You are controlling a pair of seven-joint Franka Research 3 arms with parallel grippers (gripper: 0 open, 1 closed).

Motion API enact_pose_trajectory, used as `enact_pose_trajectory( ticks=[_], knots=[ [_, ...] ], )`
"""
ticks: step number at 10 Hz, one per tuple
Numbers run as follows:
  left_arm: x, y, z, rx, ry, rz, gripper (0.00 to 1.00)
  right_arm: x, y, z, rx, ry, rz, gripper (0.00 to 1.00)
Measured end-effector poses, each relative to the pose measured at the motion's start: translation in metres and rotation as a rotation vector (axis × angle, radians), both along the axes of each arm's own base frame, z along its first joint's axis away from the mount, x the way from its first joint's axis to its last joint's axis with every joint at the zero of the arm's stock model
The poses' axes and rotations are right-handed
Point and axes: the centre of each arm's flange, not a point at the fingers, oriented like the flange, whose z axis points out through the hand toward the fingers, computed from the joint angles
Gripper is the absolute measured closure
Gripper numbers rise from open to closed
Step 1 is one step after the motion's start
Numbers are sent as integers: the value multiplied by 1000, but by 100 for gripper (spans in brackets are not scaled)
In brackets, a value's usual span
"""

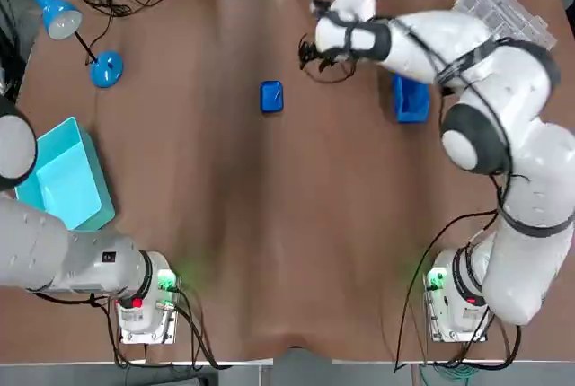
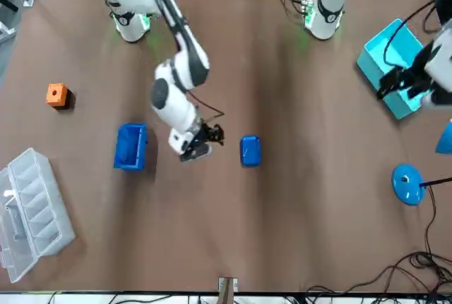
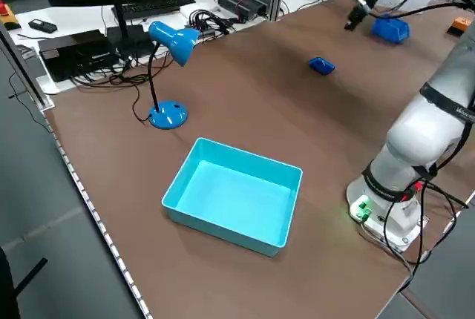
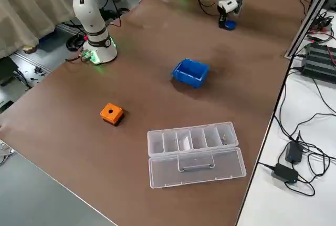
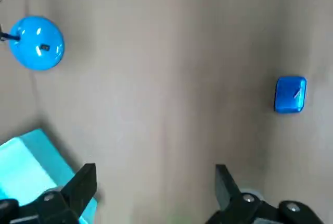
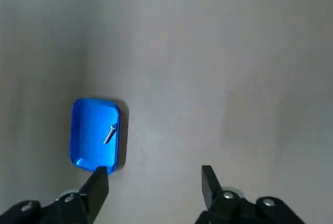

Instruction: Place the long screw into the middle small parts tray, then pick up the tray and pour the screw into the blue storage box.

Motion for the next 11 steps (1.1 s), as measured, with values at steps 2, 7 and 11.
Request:
enact_pose_trajectory(
  ticks=[2,7,11],
  knots=[
    [-4,3,1,5,2,0,0,-17,42,-32,-4,47,-71,29],
    [-2,8,0,10,0,4,0,-34,90,-74,15,63,-187,39],
    [6,6,-4,10,2,-1,0,-33,96,-77,20,56,-186,51]
  ],
)
